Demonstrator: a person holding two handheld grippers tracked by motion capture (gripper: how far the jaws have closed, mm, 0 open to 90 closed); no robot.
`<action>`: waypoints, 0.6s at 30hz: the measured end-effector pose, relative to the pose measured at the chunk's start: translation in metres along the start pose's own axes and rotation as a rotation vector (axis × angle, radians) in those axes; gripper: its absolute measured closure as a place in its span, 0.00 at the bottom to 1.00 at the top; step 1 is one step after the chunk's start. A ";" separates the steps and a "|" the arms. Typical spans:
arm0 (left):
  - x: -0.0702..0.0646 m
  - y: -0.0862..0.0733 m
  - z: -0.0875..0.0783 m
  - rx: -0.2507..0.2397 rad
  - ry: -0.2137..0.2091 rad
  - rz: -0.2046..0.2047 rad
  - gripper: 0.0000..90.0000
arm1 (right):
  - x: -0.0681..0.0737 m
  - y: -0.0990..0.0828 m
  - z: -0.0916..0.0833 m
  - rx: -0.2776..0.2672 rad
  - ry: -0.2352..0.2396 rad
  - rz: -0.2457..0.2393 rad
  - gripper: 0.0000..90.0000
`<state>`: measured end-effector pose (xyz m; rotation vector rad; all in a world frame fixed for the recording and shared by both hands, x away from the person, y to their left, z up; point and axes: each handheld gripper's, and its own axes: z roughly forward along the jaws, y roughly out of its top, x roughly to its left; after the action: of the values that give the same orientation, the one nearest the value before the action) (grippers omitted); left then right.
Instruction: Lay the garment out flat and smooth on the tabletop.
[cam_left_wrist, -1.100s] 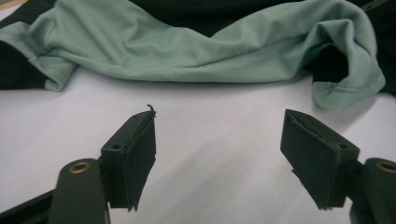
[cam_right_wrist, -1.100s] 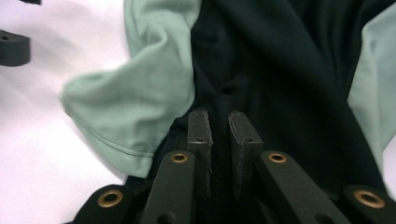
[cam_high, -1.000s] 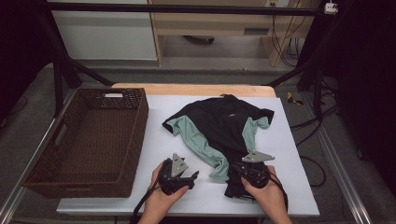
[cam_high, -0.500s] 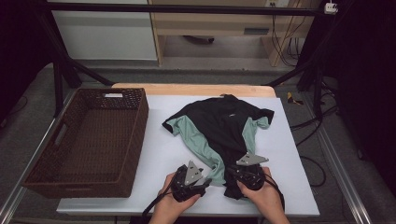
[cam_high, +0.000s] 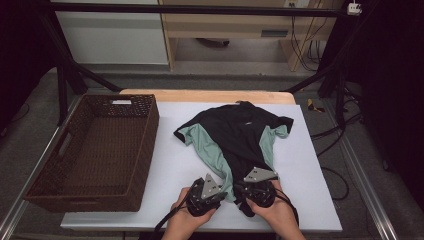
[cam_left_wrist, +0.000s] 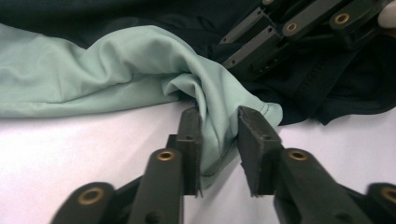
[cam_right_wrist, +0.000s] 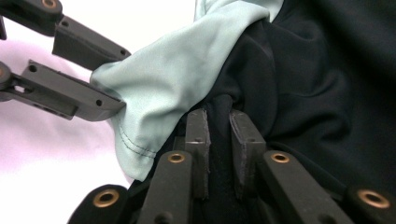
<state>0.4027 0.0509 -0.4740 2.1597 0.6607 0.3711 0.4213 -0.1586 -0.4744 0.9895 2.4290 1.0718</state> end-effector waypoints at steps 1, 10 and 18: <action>0.000 0.000 -0.001 -0.001 -0.002 0.002 0.82 | 0.000 0.000 0.000 -0.002 0.000 0.000 0.86; 0.011 -0.001 -0.020 -0.021 -0.004 -0.032 0.93 | -0.007 0.003 -0.015 -0.073 -0.019 0.058 0.52; 0.019 -0.004 -0.039 -0.021 0.002 -0.078 0.94 | -0.015 0.002 -0.027 -0.101 -0.051 0.083 0.40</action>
<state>0.3986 0.0890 -0.4523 2.1072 0.7371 0.3366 0.4188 -0.1823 -0.4547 1.0792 2.2874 1.1700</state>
